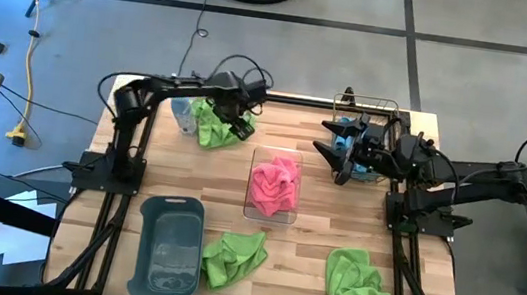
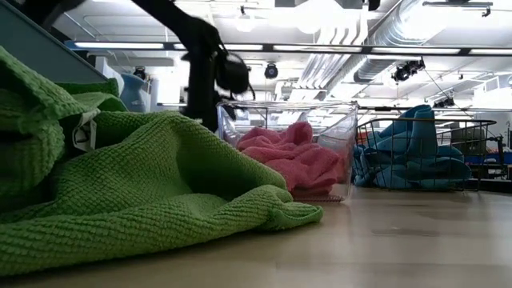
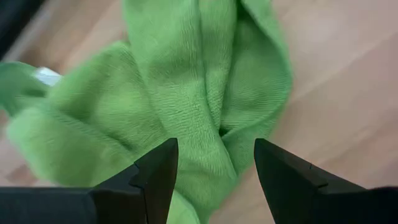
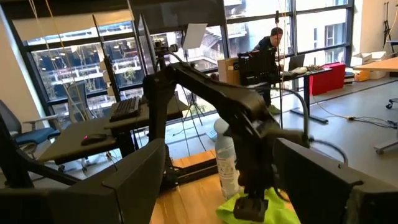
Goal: Sort microfiber towel by color & place in baskets
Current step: Put the top green microfiber cloth into the blue bin
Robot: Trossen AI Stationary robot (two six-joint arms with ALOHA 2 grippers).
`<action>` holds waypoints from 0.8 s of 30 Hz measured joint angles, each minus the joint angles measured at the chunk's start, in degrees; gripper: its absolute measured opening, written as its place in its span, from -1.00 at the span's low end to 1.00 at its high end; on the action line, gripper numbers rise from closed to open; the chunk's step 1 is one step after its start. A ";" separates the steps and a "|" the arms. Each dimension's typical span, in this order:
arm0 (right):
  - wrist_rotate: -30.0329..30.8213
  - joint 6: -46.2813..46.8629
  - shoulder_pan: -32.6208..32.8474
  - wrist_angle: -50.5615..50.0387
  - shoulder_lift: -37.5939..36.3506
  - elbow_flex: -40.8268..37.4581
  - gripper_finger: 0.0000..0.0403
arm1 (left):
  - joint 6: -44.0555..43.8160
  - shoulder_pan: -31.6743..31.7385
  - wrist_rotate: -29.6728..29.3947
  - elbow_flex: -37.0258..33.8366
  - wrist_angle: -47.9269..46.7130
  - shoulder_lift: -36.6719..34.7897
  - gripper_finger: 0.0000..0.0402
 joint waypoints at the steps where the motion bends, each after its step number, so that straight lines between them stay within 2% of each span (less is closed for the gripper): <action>1: 0.00 0.00 0.00 -0.17 0.01 0.00 0.47 | 0.08 -0.02 -0.03 0.00 0.03 1.09 -0.01; 7: -0.02 0.55 0.00 -0.41 0.02 0.00 0.47 | -0.02 0.16 -6.11 0.02 0.12 3.85 -0.01; 15: -0.02 0.43 0.00 -0.58 0.02 0.00 0.47 | 1.61 -0.02 -5.95 0.02 -0.06 3.32 -0.01; 20: -0.04 0.42 0.00 -1.80 0.02 0.00 0.47 | 3.91 -1.85 -6.67 0.02 0.41 0.64 -0.01; 24: -0.04 0.71 0.00 -2.92 0.02 0.00 0.47 | 1.44 -5.13 -12.99 -1.36 2.92 -2.39 -0.01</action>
